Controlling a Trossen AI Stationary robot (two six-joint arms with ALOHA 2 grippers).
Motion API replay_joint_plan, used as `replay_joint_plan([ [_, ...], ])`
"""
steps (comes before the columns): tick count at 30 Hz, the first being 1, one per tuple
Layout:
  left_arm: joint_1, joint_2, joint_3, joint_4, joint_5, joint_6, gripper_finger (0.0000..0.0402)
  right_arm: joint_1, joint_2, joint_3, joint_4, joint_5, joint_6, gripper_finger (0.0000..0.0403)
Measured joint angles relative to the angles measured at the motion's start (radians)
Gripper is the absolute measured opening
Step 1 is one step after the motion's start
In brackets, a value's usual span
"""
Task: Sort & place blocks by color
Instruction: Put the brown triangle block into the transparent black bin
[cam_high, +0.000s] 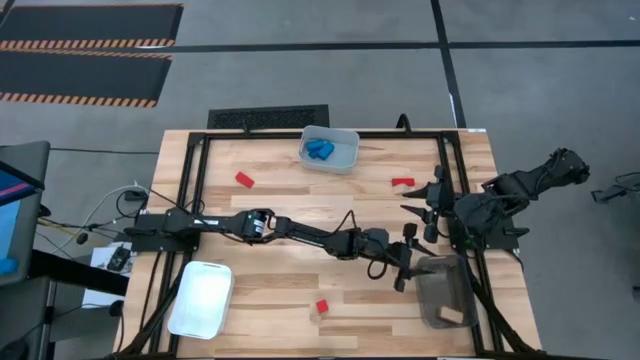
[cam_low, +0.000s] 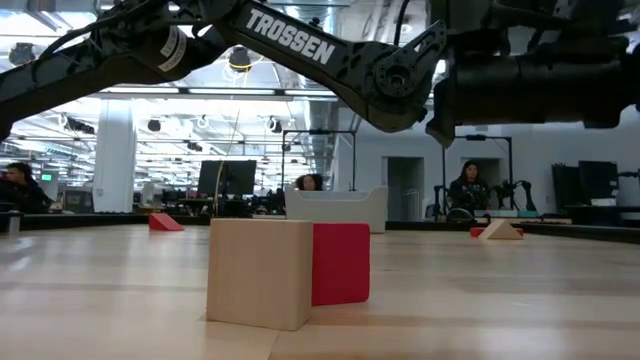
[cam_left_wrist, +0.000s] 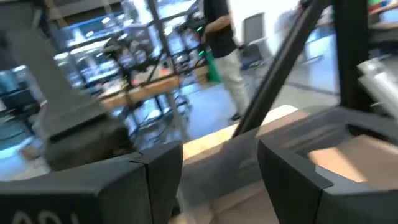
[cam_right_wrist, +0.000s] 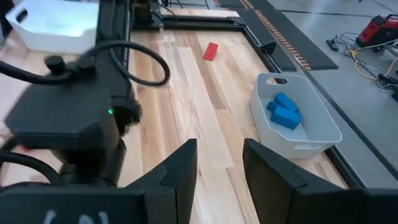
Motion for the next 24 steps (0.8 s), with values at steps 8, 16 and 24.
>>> replay_joint_plan([
  [8,-0.001,-0.121,0.000,-0.308,-0.089,-0.070,0.0178,-0.069,-0.002,-0.008,-0.153,0.052,0.101,0.0154],
  [16,0.004,-0.162,-0.002,-0.566,-0.120,-0.096,0.0091,-0.158,-0.002,-0.008,-0.366,0.062,0.293,0.0154],
  [24,0.003,-0.175,-0.066,-0.653,-0.128,-0.137,0.0037,-0.216,-0.002,-0.080,-0.425,0.013,0.395,0.0154],
])
